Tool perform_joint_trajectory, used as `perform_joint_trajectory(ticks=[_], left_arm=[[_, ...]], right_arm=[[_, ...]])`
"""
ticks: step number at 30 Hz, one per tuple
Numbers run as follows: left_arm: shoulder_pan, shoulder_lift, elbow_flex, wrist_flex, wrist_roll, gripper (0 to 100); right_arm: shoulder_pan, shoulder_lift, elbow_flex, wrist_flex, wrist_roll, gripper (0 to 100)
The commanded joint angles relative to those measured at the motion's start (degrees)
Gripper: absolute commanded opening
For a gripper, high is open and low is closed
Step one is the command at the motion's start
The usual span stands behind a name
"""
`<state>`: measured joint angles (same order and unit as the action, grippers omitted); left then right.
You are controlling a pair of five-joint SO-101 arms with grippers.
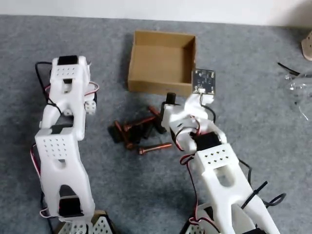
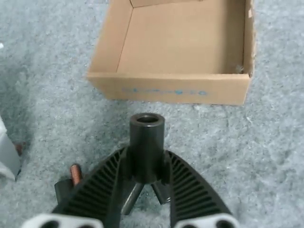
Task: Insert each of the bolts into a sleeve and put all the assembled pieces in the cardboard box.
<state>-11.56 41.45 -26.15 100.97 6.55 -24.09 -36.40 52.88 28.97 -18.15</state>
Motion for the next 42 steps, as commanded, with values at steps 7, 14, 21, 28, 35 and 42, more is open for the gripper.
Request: perform_joint_trajectory(ticks=[7,14,21,28,35,42], left_arm=[[1.3,-5.2,8.1,1.1,-3.4,0],[0.9,-5.1,8.6,-4.2,-3.4,0],[0.9,3.8,5.2,-6.1,-3.3,1],[0.2,13.8,-9.4,-0.7,-3.3,0],[0.0,11.6,-18.9,-0.8,-3.6,0],[0.3,3.6,-25.2,-0.8,-3.6,0]], right_arm=[[-0.5,-1.2,-0.8,-2.1,0.8,0.4],[-0.6,-1.2,-0.7,-2.1,0.8,0.4],[-0.6,-1.2,-0.7,-2.1,0.8,0.4],[-0.6,-1.2,-0.7,-2.1,0.8,0.4],[-0.6,-1.2,-0.8,-2.1,0.8,0.4],[-0.6,-1.2,-0.8,-2.1,0.8,0.4]])
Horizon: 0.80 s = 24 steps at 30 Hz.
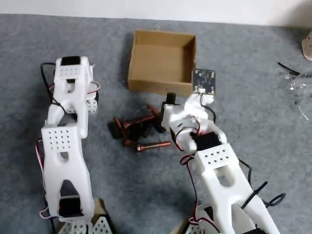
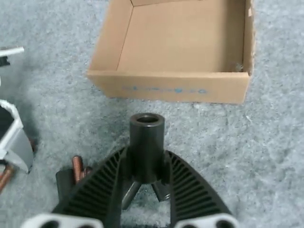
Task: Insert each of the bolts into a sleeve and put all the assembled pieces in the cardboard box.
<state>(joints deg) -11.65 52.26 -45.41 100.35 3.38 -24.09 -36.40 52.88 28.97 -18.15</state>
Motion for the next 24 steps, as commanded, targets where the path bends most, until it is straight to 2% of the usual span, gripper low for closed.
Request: perform_joint_trajectory(ticks=[1,8,16,21,24], left_arm=[[0.2,-8.1,-6.1,-0.1,-0.4,0],[0.3,-14.2,-1.9,0.0,-0.4,0],[0.0,-14.1,-0.9,0.0,-0.4,2],[0.1,-14.3,1.8,0.2,-0.5,20],[0.1,-14.3,3.7,0.1,-5.5,21]], right_arm=[[-0.6,-1.2,-0.8,-2.1,0.8,0.4],[-0.6,-1.2,-0.8,-2.1,0.8,0.4],[-0.6,-1.2,-0.8,-2.1,0.8,0.4],[-0.6,-1.2,-0.9,-2.1,0.8,0.4],[-0.6,-1.2,-0.9,-2.1,0.8,0.4]])
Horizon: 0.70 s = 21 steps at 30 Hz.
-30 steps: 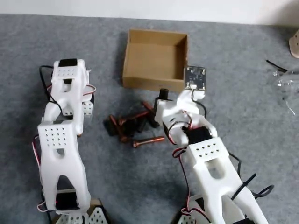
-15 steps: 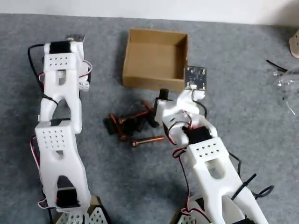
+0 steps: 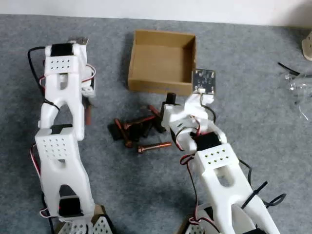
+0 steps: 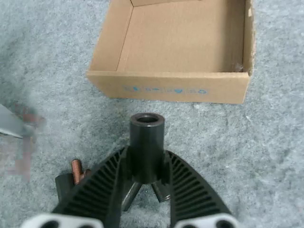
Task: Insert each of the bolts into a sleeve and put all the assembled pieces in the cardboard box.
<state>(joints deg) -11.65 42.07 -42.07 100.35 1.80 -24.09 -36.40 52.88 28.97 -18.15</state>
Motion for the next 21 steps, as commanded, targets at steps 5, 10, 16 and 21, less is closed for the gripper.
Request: perform_joint_trajectory(ticks=[5,10,16,21], left_arm=[[0.3,-4.1,1.0,0.0,-6.6,21],[1.6,-3.5,2.2,-0.3,-6.3,21],[3.8,-3.5,4.5,-4.4,-6.7,21],[5.5,-3.5,7.4,-10.0,-8.5,21]], right_arm=[[-0.6,-1.2,-0.9,-2.1,0.8,0.4],[-0.6,-1.2,-1.0,-2.1,0.8,0.4],[-0.6,-1.2,-1.0,-2.1,0.8,0.4],[-0.6,-1.2,-0.9,-2.1,0.8,0.4]])
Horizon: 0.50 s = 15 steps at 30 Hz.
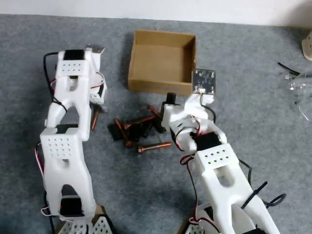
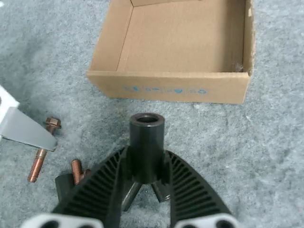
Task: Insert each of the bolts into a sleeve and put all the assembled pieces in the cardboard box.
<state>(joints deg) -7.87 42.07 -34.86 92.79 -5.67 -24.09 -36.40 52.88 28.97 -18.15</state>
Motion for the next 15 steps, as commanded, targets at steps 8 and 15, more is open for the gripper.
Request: perform_joint_trajectory(ticks=[8,15], left_arm=[[1.5,-0.2,0.6,-2.9,-0.5,21],[1.5,6.1,0.3,-4.2,1.1,20]], right_arm=[[-0.6,-1.2,-1.0,-2.1,0.8,0.4],[-0.6,-1.2,-1.0,-2.1,0.8,0.4]])
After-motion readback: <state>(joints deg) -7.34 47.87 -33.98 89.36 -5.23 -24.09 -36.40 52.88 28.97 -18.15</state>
